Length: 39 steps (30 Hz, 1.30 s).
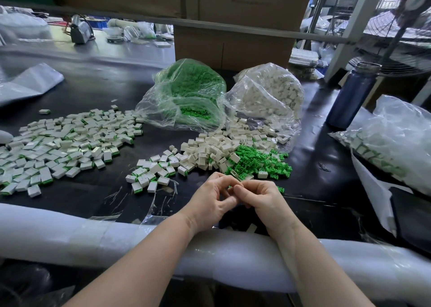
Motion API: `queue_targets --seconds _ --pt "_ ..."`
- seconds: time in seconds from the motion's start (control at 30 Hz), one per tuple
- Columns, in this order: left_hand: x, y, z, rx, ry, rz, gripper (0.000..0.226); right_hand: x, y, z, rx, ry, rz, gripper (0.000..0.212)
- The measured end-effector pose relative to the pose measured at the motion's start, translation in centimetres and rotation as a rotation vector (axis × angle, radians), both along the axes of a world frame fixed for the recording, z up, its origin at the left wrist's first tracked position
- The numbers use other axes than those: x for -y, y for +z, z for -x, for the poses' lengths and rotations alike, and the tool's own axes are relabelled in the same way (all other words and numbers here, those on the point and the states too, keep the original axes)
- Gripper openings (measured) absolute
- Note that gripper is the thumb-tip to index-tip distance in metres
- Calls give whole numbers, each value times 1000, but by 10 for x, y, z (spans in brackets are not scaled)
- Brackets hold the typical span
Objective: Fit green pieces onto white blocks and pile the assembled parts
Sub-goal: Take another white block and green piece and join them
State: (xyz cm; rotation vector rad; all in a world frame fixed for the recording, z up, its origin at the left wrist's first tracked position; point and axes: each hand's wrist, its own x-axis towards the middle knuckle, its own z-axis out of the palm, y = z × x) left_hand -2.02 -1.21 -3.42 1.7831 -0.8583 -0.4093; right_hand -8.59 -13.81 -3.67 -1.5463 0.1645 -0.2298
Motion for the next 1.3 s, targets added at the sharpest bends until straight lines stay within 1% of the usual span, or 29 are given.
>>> queue_targets --seconds 0.23,0.33,0.47,0.63,0.97,1.3 --pt "1 -2 0 17 -27 -13 20 2 -2 0 -24 -14 -31 19" --pt "1 -2 -1 2 -25 2 22 0 -2 0 -1 -21 0 18" --pt "0 -2 -2 -19 -28 3 20 1 -1 0 15 -10 42 17" --pt "0 -2 -1 -23 -51 -7 17 2 -2 -1 -2 -18 36 14" --pt "0 -3 0 -13 -59 -22 19 3 -5 -1 -38 -51 33 13" --pt "1 -4 -1 1 -71 -20 16 4 -6 -2 -52 -65 37 12"
